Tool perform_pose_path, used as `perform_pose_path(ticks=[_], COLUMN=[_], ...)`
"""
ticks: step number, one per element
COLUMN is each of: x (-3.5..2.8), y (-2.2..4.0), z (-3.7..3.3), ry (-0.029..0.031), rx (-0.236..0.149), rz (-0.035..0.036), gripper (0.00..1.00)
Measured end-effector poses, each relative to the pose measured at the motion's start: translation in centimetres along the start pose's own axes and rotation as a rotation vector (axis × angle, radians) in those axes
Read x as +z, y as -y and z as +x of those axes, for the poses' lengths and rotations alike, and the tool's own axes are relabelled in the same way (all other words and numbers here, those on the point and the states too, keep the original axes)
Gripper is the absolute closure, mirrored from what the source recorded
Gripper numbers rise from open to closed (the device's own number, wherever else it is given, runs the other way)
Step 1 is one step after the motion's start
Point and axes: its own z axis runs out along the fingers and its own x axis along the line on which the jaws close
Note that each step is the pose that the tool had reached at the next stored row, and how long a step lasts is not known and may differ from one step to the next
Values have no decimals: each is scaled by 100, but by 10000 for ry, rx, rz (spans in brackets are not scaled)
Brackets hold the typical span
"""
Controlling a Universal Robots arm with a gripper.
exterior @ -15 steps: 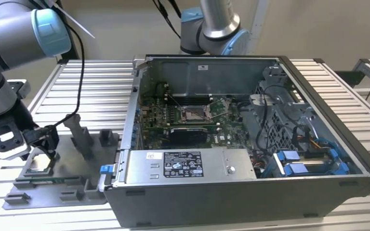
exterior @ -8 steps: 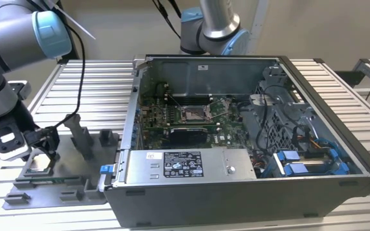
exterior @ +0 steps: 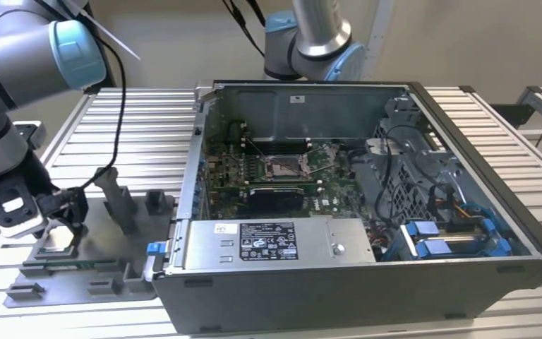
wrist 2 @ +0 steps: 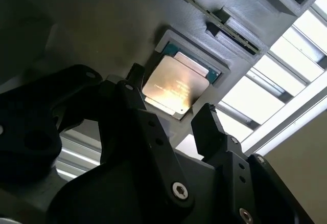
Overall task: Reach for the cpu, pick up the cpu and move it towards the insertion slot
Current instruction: 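Pick up the cpu and move it towards the insertion slot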
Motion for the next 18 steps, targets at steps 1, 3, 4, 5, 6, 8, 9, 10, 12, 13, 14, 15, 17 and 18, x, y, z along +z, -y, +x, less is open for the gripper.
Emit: perform_pose_path(ticks=[1,3,4,5,6,8,9,10,12,13,14,15,17,18], x=[5,17,23,29,35,46,52,58,67,72,78,82,92,97], y=[1,2,3,3,3,4,4,4,5,5,5,5,7,7], z=[0,2,3,4,6,8,9,10,12,13,14,16,16,17], ry=[-2,-2,-4,-2,-1,-2,-1,-2,-2,-2,-2,-3,-3,-2], rx=[0,-2,-2,-3,-2,-1,-1,-1,-1,-1,-1,-1,-1,-1], rz=[1,2,2,2,1,1,1,1,2,2,2,3,2,2], gripper=[0,0,0,0,0,0,0,0,0,0,0,0,0,0])
